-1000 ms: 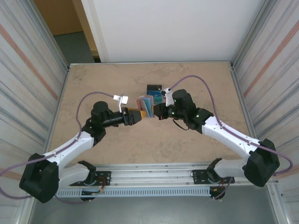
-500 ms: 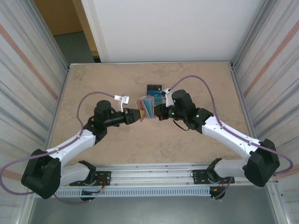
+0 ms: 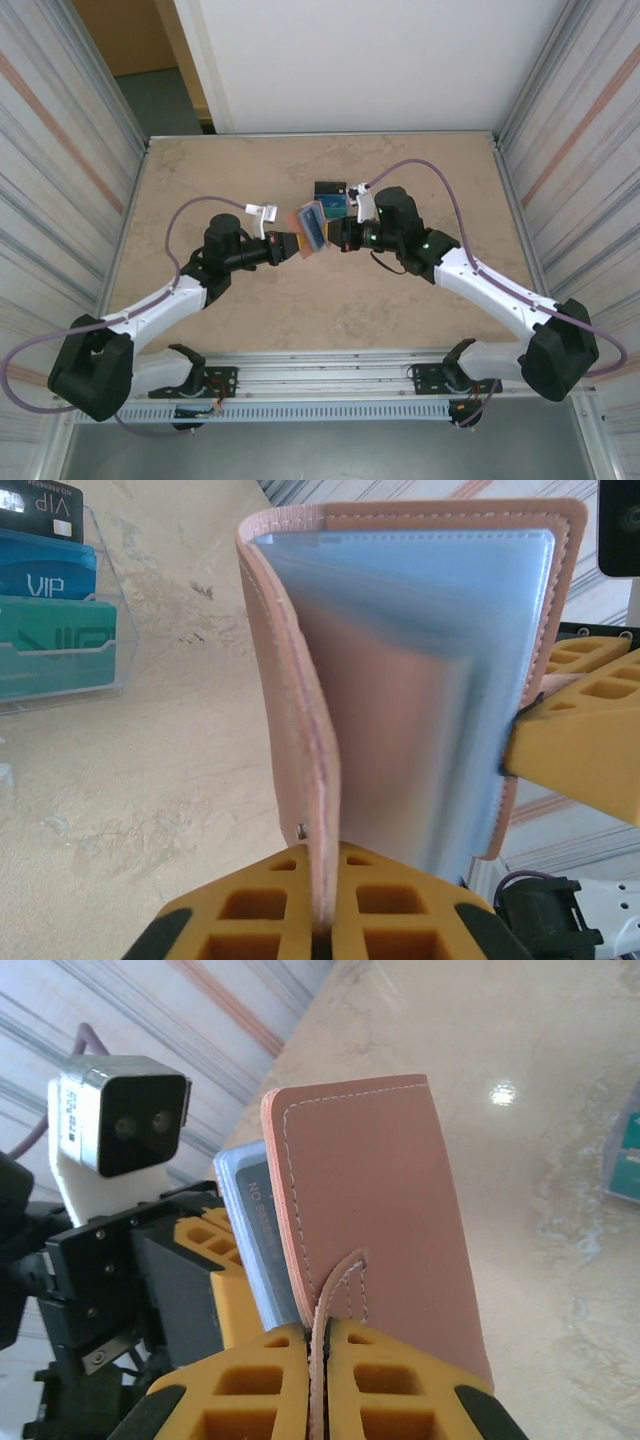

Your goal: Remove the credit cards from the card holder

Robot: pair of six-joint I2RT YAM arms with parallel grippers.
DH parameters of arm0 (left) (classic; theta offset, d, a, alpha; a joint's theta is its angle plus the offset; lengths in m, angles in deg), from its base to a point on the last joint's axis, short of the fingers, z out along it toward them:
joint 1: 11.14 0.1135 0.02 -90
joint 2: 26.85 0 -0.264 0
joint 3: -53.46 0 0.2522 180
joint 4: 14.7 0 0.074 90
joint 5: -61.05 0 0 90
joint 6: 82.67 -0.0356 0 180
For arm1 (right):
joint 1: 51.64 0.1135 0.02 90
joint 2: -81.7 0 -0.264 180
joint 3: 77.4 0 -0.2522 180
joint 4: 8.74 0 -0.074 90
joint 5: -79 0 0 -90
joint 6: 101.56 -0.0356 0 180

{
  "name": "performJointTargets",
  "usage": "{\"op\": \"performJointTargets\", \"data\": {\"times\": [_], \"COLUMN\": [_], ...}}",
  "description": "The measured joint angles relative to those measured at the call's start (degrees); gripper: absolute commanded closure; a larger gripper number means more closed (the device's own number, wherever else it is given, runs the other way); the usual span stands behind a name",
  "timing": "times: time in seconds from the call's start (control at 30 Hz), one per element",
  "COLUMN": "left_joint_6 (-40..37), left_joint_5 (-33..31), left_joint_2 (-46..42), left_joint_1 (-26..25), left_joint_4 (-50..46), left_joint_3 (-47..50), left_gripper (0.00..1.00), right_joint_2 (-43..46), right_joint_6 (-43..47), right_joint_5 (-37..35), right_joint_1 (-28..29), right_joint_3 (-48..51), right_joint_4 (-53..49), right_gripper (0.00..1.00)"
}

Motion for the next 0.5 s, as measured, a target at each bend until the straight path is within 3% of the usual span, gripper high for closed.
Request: {"op": "performJointTargets", "data": {"times": [0.27,0.5], "left_joint_6": [0.0,0.0], "left_joint_5": [0.0,0.7], "left_joint_2": [-0.1,-2.3], "left_joint_1": [0.0,0.0], "left_joint_4": [0.2,0.5], "left_joint_3": [0.0,0.0], "left_gripper": [1.0,1.0], "right_joint_2": [0.2,1.2], "right_joint_6": [-0.9,-0.3], "right_joint_5": [0.9,-2.5], "right_joint_1": [-0.9,-0.9], "right_joint_3": [0.5,0.6], "right_joint_4": [0.8,-0.5], "right_gripper": [0.99,0.81]}}
